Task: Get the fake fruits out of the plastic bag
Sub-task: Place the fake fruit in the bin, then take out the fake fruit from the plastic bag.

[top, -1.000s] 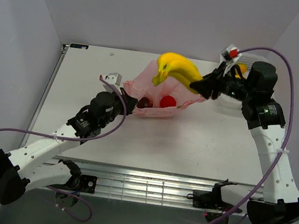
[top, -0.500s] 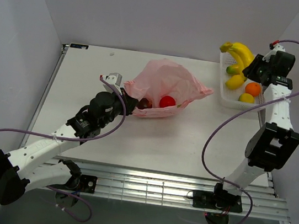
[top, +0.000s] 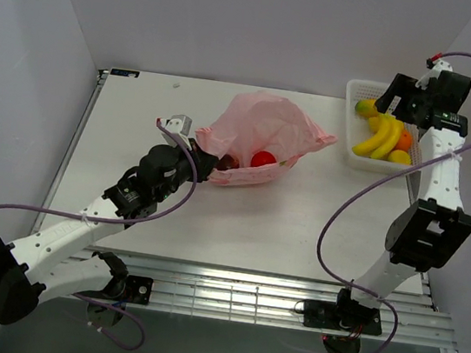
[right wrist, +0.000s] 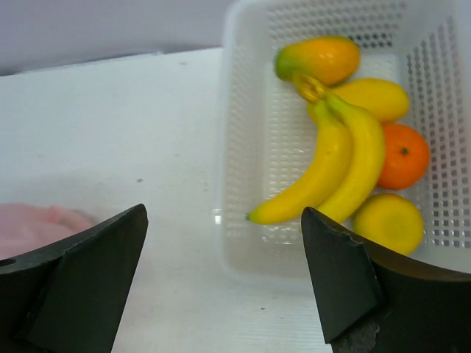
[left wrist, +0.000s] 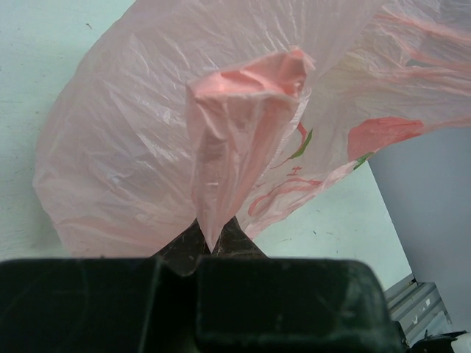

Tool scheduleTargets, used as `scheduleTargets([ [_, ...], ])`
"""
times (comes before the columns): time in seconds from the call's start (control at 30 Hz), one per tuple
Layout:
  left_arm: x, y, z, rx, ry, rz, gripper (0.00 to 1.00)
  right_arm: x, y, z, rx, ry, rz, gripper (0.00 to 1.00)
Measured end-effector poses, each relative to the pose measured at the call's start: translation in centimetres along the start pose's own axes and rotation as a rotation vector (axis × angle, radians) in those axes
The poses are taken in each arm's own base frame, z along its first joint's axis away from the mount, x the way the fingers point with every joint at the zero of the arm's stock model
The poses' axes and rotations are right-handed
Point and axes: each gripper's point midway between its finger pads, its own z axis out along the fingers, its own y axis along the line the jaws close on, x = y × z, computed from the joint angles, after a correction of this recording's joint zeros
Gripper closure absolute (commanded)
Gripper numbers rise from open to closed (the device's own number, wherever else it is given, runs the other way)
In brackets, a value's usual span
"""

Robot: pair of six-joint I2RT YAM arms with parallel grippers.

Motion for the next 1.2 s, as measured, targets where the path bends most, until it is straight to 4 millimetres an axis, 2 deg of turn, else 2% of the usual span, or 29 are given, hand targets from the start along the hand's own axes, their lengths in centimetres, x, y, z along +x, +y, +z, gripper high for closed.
scheduleTargets([
  [0.03,-0.1,0.0,-0.1,0.001,-0.002,0.000,1.00,-1.0,1.7,-1.7,-0.042,-0.033,-0.024,0.10],
  [0.1,-0.2,-0.1,-0.1,0.003,-0.006,-0.001,1.00,-2.8,6.5,-5.9,-0.139,-0.112,-0.096,0.10],
  [0.17,-0.3,-0.1,-0.2,0.006,-0.011,-0.002,1.00,-3.5,14.1,-11.1,-0.308,-0.213,-0.201,0.10],
  [0.2,-0.4,-0.2,-0.2,0.007,-0.013,-0.003,1.00,-3.1,18.3,-14.1,-0.420,-0.258,-0.255,0.10],
  [0.27,-0.4,-0.2,-0.2,0.007,-0.015,-0.004,1.00,-0.6,26.6,-20.7,-0.682,-0.322,-0.360,0.10],
  [0.33,-0.5,-0.2,-0.2,0.006,-0.016,-0.003,1.00,2.7,31.6,-26.0,-0.896,-0.334,-0.440,0.10],
  [0.4,-0.5,-0.2,-0.2,0.005,-0.016,-0.004,1.00,4.2,33.8,-28.8,-0.997,-0.345,-0.488,0.10],
  [0.47,-0.5,-0.2,-0.2,0.005,-0.016,-0.007,1.00,6.0,36.1,-29.9,-1.065,-0.324,-0.528,0.10],
  [0.53,-0.4,-0.2,-0.2,0.005,-0.016,-0.010,1.00,7.9,37.6,-29.1,-1.083,-0.263,-0.542,0.10],
  [0.57,-0.4,-0.1,-0.2,0.003,-0.016,-0.010,1.00,8.9,38.1,-28.0,-1.071,-0.222,-0.540,0.10],
  [0.63,-0.4,-0.1,-0.3,0.003,-0.017,-0.011,1.00,11.5,38.3,-23.8,-0.992,-0.112,-0.519,0.10],
  [0.77,-0.6,-0.2,-0.4,0.006,-0.023,-0.015,1.00,17.5,36.7,-15.1,-0.768,0.110,-0.487,0.10],
  [0.87,-0.6,-0.2,-0.4,0.007,-0.023,-0.018,1.00,20.7,35.5,-10.8,-0.635,0.201,-0.485,0.10],
  [1.0,-0.6,-0.2,-0.4,0.007,-0.022,-0.020,1.00,23.0,35.3,-8.1,-0.568,0.245,-0.476,0.10],
  [1.2,-0.4,-0.3,-0.4,0.013,-0.017,-0.021,1.00,26.1,37.1,-6.5,-0.573,0.242,-0.433,0.10],
])
